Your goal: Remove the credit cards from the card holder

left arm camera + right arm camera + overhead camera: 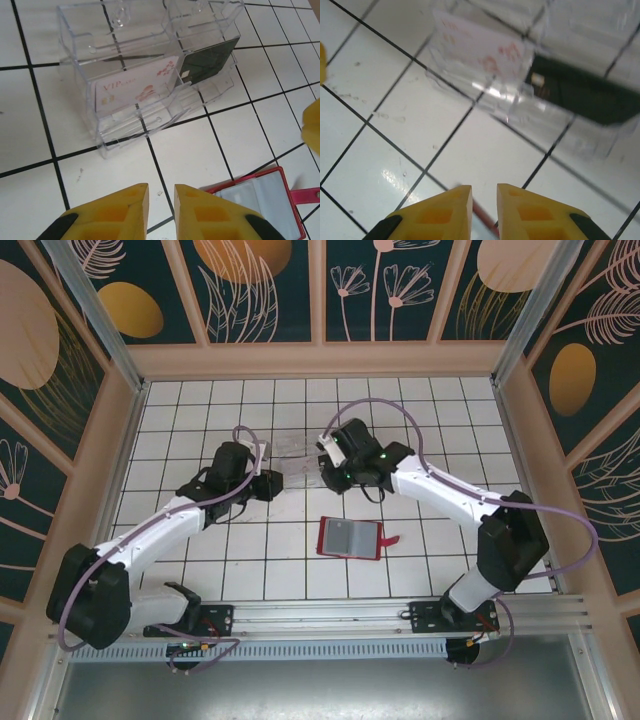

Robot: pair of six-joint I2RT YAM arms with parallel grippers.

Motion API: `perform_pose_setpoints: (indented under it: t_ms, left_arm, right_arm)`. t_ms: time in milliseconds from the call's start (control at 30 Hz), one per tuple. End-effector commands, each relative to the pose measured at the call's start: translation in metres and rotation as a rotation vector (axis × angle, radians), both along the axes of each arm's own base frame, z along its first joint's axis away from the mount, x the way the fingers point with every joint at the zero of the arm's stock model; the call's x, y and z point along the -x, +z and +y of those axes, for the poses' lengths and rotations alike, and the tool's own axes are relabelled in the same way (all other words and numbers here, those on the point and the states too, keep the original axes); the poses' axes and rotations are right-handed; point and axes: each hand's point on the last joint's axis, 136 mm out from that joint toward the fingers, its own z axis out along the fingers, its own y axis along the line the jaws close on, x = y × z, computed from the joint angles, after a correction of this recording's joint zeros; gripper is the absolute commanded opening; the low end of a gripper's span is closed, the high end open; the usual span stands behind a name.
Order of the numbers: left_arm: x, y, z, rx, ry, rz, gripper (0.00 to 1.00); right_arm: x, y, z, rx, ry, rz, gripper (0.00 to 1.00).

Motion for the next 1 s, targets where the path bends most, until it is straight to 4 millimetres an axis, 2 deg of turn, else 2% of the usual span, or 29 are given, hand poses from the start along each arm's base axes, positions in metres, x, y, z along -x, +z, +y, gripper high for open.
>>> perform_pose_setpoints:
  t_ms: [0, 67, 200, 367, 600, 767, 967]
  left_arm:
    - [-0.007, 0.014, -0.009, 0.051, -0.013, -0.019, 0.22]
    - [-0.008, 0.015, -0.011, 0.053, -0.014, -0.019, 0.22]
    - [-0.009, 0.015, -0.011, 0.047, -0.014, -0.014, 0.23]
    - [-0.010, 0.014, -0.010, 0.037, -0.013, -0.019, 0.24]
    - [-0.009, 0.014, -0.001, -0.007, -0.003, -0.043, 0.24]
    - [-0.009, 0.014, -0.002, -0.010, -0.010, -0.044, 0.24]
    - [-0.008, 0.013, -0.005, 0.001, -0.023, -0.034, 0.23]
  right_arm:
    - [0.022, -0.019, -0.013, -0.029, -0.215, 0.136, 0.26]
    - [0.038, -0.035, -0.022, 0.026, -0.253, 0.170, 0.31]
    - [0.055, -0.058, -0.041, 0.166, -0.328, 0.174, 0.37]
    - [0.070, -0.075, -0.043, 0.237, -0.327, 0.161, 0.53]
    - [0.074, -0.096, -0.033, 0.280, -0.316, 0.190, 0.66]
    - [0.075, -0.105, -0.032, 0.324, -0.310, 0.194, 0.68]
    - [0.072, -0.106, -0.026, 0.324, -0.309, 0.189, 0.69]
